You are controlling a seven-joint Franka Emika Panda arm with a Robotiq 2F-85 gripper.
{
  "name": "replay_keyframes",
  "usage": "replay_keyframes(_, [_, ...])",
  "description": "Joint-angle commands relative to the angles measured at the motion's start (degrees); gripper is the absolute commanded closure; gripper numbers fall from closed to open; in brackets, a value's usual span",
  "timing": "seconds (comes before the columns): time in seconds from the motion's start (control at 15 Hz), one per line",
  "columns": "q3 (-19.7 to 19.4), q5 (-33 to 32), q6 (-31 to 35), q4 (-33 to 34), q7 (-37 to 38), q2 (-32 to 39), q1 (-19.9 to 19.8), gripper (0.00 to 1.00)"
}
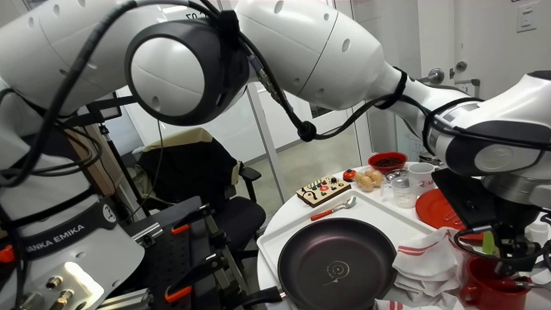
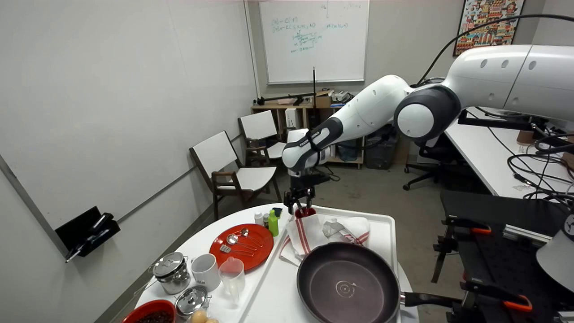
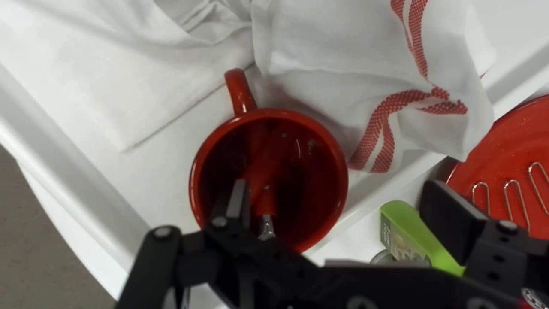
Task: Put the fork and knife in the red cup and move it to the right
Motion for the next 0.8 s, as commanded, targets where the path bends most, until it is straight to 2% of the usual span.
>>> replay_keyframes(0.0, [-0.14, 1.26, -0.39, 0.06, -0.46, 0.00, 0.09, 0.00])
replay_keyframes(0.2, [1.77, 1.72, -0.54, 0.90, -2.89, 0.00, 0.62, 0.00])
replay_keyframes(0.4, [4.86, 1.18, 1.77, -3.68, -3.86, -3.59, 1.28, 0.00])
replay_keyframes(0.47, [3.47, 0.07, 0.86, -0.11, -2.14, -0.57, 1.01, 0.00])
replay_keyframes(0.73, [4.63, 0.07, 0.95, -0.82, -2.18, -1.79, 1.80, 0.00])
